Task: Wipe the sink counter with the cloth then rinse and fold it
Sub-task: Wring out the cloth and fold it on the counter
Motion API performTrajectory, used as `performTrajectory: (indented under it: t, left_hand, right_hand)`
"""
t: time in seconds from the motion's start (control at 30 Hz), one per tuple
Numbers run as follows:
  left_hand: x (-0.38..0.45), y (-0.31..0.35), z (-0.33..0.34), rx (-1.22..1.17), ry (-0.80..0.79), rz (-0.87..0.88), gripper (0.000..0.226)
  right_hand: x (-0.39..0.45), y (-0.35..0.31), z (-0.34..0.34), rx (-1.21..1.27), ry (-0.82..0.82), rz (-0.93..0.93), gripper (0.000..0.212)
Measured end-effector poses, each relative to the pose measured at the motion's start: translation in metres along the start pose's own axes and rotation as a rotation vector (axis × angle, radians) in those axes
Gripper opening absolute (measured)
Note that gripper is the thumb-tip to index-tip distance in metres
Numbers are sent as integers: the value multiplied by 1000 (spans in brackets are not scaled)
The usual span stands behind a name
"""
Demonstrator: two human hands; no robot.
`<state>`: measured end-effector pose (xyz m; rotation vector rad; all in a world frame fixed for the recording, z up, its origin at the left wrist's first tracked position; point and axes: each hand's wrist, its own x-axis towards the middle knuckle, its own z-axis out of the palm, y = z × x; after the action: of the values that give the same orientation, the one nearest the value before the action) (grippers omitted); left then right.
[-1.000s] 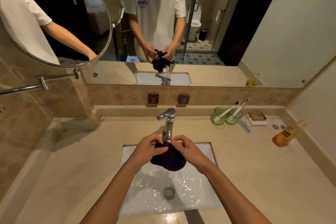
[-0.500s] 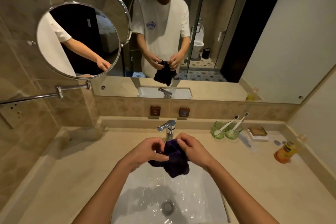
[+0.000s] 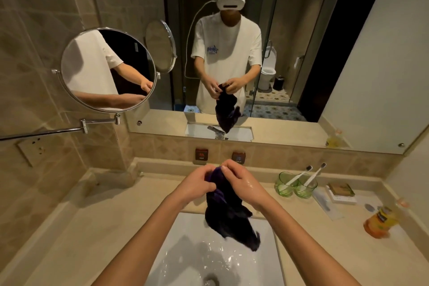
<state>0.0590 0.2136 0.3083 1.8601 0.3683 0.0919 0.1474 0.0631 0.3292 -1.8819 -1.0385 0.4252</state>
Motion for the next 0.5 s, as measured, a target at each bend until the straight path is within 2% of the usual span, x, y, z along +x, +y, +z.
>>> performTrajectory:
  t: [0.1, 0.2, 0.37, 0.5]
  left_hand:
    - [4, -3, 3, 127, 70, 0, 44]
    - [5, -12, 5, 110, 154, -30, 41]
    - [2, -33, 0, 152, 226, -98, 23]
    - [-6, -44, -19, 152, 215, -59, 37]
  right_hand:
    - [6, -8, -5, -118, -32, -72, 25]
    - [8, -9, -12, -176, -44, -101, 26]
    - [10, -17, -23, -271, -50, -153, 33]
    - [14, -24, -34, -333, -75, -178, 34]
